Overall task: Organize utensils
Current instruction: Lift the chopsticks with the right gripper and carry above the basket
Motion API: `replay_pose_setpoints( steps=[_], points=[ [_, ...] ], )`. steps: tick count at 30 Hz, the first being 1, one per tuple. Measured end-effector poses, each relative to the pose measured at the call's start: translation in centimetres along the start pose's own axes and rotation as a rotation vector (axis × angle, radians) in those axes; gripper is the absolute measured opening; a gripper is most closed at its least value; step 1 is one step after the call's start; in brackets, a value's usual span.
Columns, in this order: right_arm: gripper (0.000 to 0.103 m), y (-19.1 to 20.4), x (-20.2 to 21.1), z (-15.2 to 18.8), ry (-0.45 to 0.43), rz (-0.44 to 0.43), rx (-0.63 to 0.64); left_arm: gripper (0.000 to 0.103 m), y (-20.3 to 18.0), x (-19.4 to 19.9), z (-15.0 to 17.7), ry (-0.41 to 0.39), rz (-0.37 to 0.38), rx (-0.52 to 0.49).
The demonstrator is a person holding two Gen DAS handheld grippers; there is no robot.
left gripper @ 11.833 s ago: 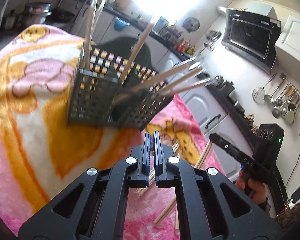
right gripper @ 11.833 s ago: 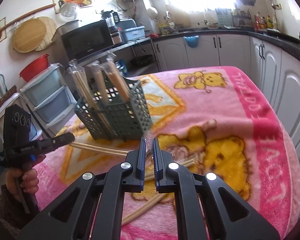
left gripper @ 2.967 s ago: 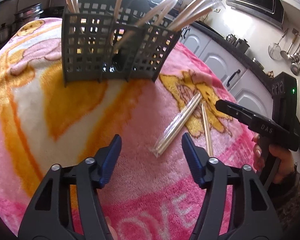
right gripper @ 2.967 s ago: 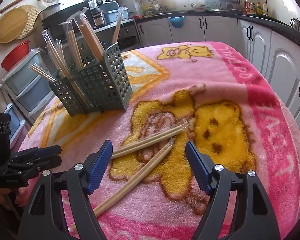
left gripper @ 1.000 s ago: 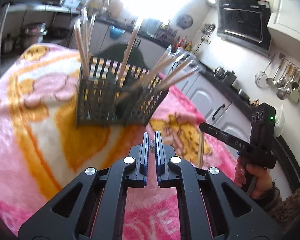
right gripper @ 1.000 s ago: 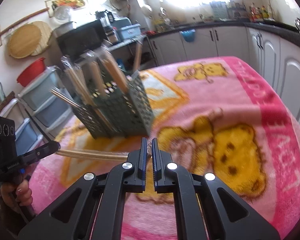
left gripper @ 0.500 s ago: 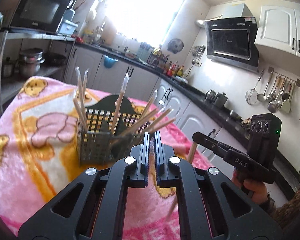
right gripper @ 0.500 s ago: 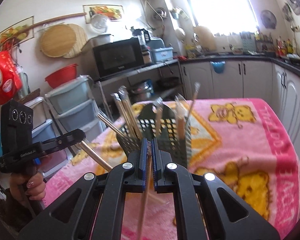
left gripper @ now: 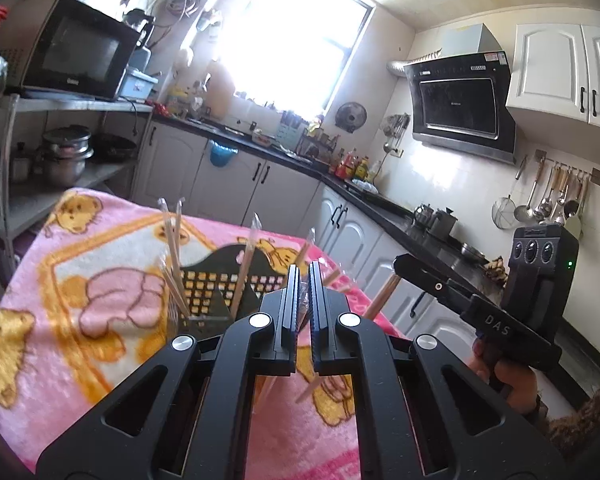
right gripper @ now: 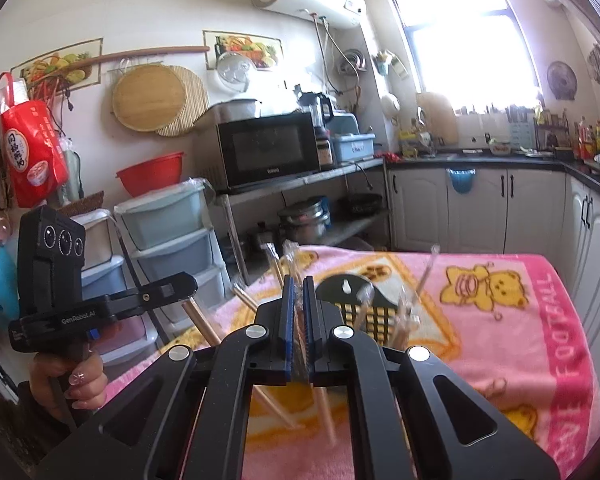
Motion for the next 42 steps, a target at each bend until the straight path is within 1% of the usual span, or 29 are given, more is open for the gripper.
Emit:
replay_pose_setpoints(
  steps=[10, 21, 26, 30, 33, 36, 38, 42],
  points=[
    [0.005, 0.4, 0.0, -4.1, -0.084, -0.006, 0.039, 0.002, -1.1, 0.7, -3.8, -0.070, -0.005, -0.049],
    [0.005, -1.2, 0.3, -8.7, -0.181, 0.037, 0.049, 0.002, -3.2, 1.2, -8.5, -0.160, -0.020, -0.121],
    [0.005, -2.0, 0.1, -10.9, -0.229, 0.076, 0.074, 0.002, -3.2, 0.5, -10.5, -0.200, -0.067, -0.156],
    [0.004, -2.9, -0.7, -12.1, -0.251, 0.101, 0.086, 0.002, -3.1, -0.1, -11.8, -0.231, -0.110, -0.190],
    [0.004, -3.9, -1.5, -12.7, -0.259, 0.127, 0.087, 0.002, -2.7, -0.8, -12.3, -0.241, -0.135, -0.196],
    [0.004, -4.7, -2.5, -12.6, -0.251, 0.142, 0.081, 0.002, -2.0, -1.8, -12.4, -0.230, -0.138, -0.182],
    [0.005, -5.2, -3.3, -12.1, -0.236, 0.150, 0.075, 0.002, -1.3, -2.4, -11.9, -0.213, -0.140, -0.170],
    [0.005, -6.4, -5.1, -10.1, -0.187, 0.178, 0.068, 0.002, 0.2, -4.1, -10.5, -0.170, -0.153, -0.144]
  ],
)
Point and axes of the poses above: each gripper's, at about its wrist camera, not at the fingertips, and x roughly against the way its jaws point, y to its left, z to its underside, the point moved 8 cm from there along -x, roughly the way its jaws point, and after that the axes turned 8 degrees about x, right-handed, at the moved point
